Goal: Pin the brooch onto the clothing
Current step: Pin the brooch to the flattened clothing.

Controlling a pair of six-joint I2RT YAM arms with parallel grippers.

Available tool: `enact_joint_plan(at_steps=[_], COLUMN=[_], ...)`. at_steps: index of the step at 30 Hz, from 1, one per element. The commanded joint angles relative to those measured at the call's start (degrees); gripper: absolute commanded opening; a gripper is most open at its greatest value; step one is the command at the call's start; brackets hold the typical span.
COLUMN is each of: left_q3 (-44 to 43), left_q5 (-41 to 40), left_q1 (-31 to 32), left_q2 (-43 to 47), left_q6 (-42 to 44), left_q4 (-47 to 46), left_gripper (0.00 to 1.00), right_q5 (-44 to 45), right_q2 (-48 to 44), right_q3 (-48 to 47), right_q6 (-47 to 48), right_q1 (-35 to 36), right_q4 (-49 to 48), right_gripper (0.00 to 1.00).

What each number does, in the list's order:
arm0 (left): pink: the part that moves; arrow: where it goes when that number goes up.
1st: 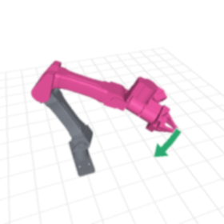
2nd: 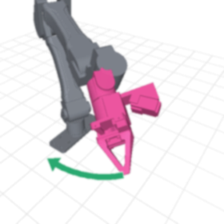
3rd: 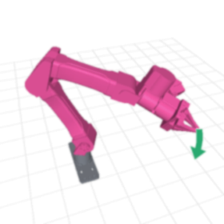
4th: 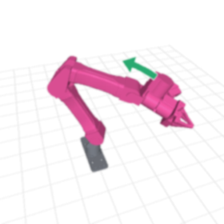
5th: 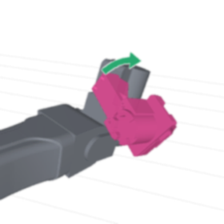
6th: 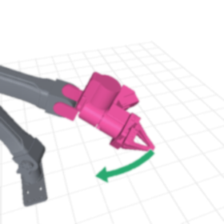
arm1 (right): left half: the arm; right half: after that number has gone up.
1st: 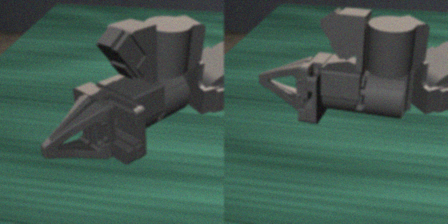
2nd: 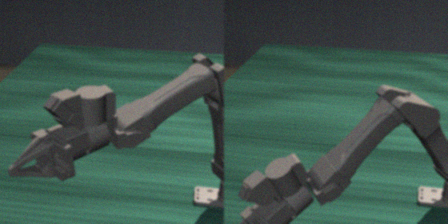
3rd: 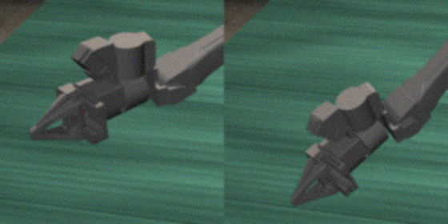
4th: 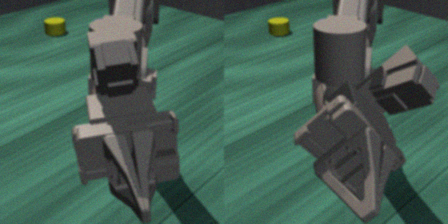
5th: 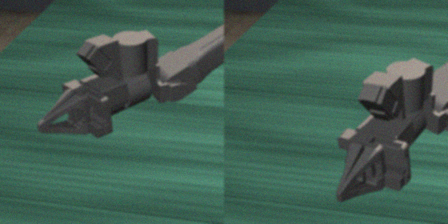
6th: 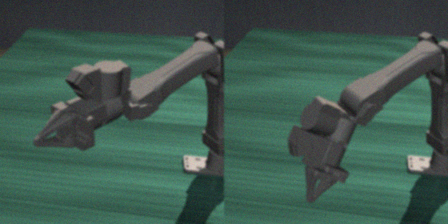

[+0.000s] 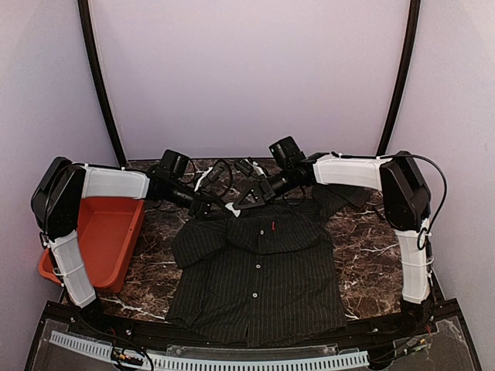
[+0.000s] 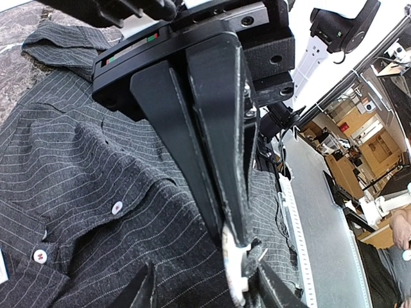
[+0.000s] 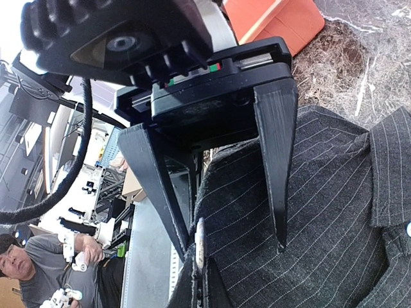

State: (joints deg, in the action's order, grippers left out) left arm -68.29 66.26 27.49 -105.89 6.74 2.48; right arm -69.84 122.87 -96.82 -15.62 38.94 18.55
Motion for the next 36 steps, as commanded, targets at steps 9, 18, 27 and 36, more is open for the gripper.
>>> enact_joint_plan(at_steps=[9, 18, 27, 36], left_q3=[1.71, 1.94, 3.32, 4.28], left_q5=[1.17, 3.21, 3.84, 2.59], left_q1=[-0.50, -1.25, -1.48, -1.38], left_q2=[2.17, 2.57, 2.75, 2.39], left_q6=[-2.04, -2.10, -5.67, -10.33], left_q4=[-4.31, -4.78, -9.35, -14.48], left_gripper=[0.56, 0.56, 0.61, 0.61], right_q5=[-4.55, -5.08, -5.39, -4.87], right_q2=[-2.04, -2.43, -2.26, -1.62], right_q3=[0.72, 1.64, 1.92, 1.24], right_q6=[-2.18, -2.99, -4.20, -4.93], right_q1=[0.11, -0.25, -0.36, -0.37], right_q4=[-4.82, -6.21, -7.73, -7.97], right_gripper=[0.00, 0.00, 0.00, 0.00])
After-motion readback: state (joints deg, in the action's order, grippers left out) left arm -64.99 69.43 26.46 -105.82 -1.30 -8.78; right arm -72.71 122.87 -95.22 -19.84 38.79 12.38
